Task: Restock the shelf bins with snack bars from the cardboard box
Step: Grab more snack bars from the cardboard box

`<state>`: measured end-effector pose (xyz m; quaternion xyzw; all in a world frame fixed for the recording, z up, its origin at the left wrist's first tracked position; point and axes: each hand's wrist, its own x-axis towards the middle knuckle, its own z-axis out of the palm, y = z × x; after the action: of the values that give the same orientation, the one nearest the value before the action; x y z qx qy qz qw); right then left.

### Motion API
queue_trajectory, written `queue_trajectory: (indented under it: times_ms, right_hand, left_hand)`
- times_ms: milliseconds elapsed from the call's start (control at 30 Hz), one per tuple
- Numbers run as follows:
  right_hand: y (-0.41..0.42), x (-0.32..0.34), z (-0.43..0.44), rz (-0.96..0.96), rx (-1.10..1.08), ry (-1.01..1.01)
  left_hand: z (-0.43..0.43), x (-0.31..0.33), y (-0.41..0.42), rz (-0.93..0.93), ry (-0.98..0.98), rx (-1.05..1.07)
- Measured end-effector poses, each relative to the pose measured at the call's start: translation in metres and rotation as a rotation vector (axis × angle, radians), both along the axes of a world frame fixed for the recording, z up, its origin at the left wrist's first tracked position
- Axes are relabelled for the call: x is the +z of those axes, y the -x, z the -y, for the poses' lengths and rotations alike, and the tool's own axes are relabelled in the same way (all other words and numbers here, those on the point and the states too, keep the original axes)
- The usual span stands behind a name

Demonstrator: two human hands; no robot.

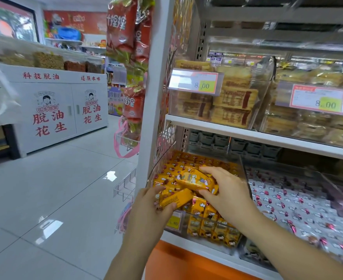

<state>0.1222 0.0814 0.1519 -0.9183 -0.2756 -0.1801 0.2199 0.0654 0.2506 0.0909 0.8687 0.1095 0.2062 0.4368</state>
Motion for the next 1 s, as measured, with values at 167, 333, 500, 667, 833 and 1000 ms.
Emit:
queue_trajectory:
  times_ms: [167, 333, 500, 667, 833, 1000]
  right_hand:
    - [0.000, -0.002, -0.001, 0.001, -0.024, 0.000]
    - [-0.006, 0.003, -0.001, -0.001, 0.007, -0.137]
    - [-0.005, 0.012, -0.002, -0.148, 0.035, -0.208]
    - [-0.006, 0.017, -0.004, -0.087, 0.012, -0.348]
    - [-0.005, 0.016, -0.013, -0.193, 0.040, -0.310]
    - [0.000, 0.012, -0.021, -0.116, 0.020, 0.027]
  left_hand:
    - [-0.002, 0.004, 0.007, -0.118, 0.077, -0.009]
    - [-0.011, 0.008, 0.005, 0.004, 0.324, -0.009]
    - [-0.014, 0.009, 0.005, 0.065, 0.406, -0.032]
    - [-0.022, 0.023, 0.008, 0.260, 0.371, 0.108]
    - [-0.025, 0.026, 0.006, 0.294, 0.319, 0.071]
    - [-0.014, 0.021, -0.004, 0.202, 0.218, -0.069]
